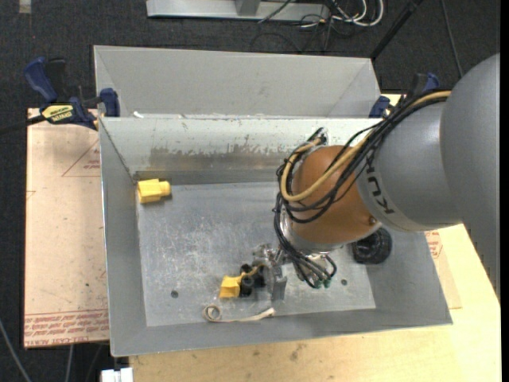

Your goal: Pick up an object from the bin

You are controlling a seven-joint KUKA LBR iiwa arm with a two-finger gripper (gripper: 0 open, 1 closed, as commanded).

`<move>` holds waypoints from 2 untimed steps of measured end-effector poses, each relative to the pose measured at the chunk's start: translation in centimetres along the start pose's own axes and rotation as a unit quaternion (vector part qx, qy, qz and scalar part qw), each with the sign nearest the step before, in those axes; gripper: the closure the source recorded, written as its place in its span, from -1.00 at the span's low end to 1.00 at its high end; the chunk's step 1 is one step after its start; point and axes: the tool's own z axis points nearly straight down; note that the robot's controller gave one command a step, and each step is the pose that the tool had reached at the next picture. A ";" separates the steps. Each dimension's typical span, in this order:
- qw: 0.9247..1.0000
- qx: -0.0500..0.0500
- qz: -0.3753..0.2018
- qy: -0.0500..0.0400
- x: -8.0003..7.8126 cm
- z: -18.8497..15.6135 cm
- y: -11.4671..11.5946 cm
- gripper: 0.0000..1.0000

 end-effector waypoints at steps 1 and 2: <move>1.000 0.000 0.003 0.006 -1.9 -5.1 0.0 1.00; 1.000 0.001 0.003 -0.003 -2.5 -6.5 -1.3 1.00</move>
Offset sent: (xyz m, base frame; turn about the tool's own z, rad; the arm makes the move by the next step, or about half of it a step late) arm 0.0210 -0.0308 -0.0026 0.0030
